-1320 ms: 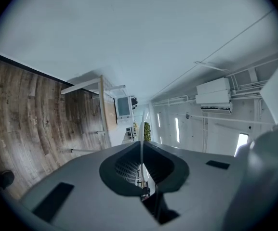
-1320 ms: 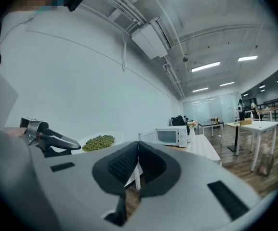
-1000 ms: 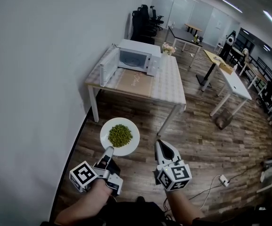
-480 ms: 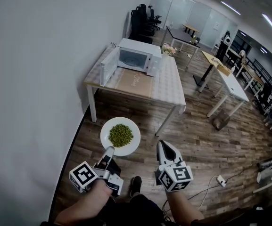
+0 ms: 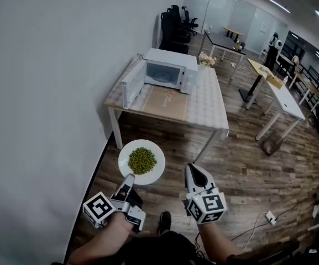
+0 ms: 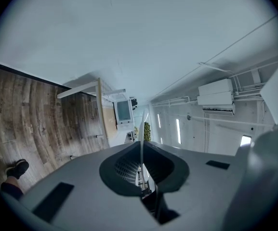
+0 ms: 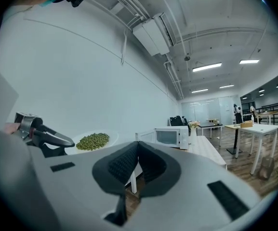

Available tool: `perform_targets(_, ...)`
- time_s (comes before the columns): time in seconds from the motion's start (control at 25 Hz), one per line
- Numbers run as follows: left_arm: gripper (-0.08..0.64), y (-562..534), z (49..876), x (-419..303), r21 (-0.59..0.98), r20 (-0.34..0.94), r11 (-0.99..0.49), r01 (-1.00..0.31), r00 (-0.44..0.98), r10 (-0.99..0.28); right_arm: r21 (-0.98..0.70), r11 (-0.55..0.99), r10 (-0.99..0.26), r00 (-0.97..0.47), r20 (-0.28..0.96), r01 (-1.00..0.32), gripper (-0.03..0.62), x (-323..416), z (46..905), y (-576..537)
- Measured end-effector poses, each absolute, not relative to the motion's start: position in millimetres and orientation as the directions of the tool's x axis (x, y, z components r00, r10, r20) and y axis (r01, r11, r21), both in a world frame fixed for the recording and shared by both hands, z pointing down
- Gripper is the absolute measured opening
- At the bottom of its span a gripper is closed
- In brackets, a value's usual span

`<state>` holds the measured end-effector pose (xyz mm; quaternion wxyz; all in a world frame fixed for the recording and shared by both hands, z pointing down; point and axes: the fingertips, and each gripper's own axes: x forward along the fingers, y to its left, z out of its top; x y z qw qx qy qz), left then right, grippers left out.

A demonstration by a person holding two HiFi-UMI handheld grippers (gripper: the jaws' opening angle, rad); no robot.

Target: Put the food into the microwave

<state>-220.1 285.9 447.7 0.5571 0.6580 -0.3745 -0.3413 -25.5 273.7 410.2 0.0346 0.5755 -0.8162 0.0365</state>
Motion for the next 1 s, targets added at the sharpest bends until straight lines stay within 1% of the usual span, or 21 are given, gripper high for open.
perform_targets(0.36,0.018,221,451,-191,0.985,0.005,-0.073,-0.153,0.458,-0.889,-0.018,0.379,-0.922,-0.379,0.082,-0.925,0.008,3,407,205)
perform_targets(0.48,0.018,203,446,-180,0.986,-0.004,-0.078,-0.149,0.443,-0.896,-0.017,0.387,-0.919,-0.387,0.079,-0.922,0.008,16,406,187)
perform_targets(0.76,0.017,162,444,-150,0.982,0.021,-0.065,-0.178,0.44,-0.898,-0.029,0.405,-0.909,-0.406,0.095,-0.914,0.008,43,414,147)
perform_targets(1.0,0.018,133,442,-123,0.976,0.032,-0.065,-0.208,0.432,-0.901,-0.032,0.424,-0.902,-0.425,0.079,-0.905,0.008,69,413,119)
